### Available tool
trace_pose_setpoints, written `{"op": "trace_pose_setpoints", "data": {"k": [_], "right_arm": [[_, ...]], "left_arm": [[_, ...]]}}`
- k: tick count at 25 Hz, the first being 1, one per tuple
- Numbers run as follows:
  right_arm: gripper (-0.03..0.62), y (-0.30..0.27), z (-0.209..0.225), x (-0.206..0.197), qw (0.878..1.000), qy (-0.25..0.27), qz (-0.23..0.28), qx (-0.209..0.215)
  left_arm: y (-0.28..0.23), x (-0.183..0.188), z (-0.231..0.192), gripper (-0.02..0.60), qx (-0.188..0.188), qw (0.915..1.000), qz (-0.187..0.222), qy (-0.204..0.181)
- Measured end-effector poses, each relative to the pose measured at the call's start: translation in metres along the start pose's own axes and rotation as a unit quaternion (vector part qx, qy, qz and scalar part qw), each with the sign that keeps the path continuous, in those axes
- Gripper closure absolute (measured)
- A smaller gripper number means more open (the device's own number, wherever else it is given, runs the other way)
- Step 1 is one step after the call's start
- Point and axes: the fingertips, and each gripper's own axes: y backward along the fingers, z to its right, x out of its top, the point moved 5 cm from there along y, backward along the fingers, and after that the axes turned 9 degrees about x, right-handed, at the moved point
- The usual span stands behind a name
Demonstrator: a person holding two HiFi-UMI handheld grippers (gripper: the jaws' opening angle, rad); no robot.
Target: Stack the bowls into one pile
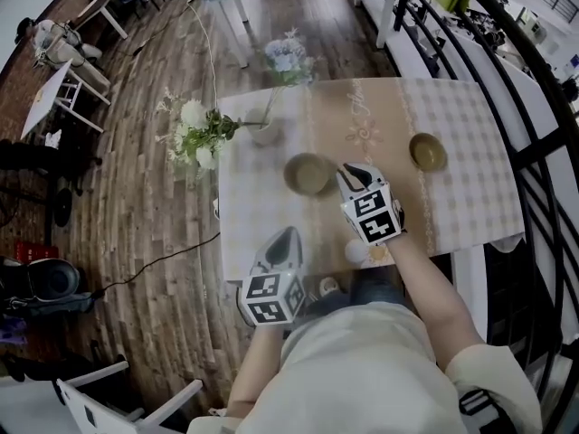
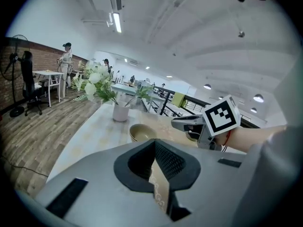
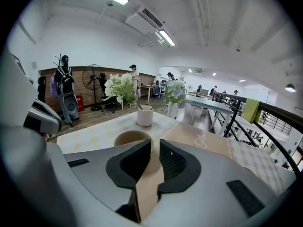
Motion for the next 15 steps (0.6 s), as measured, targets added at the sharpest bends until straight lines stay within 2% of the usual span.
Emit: {"op": "trace_pose_setpoints", "data": {"k": [8, 15], "right_arm": [[0.546, 0.045, 0.027, -0.01, 0.999, -0.015, 0.009, -0.036], [0.543, 0.079, 0.072, -0.03, 0.998, -0.021, 0.006, -0.05]], "left_arm": [[-0.005, 0.005, 0.029, 0.577, -0.025, 0.9996, 0.001, -0.012], [-0.025, 0.006, 0.069, 0.577, -0.024, 0.9997, 0.003, -0.009]]}}
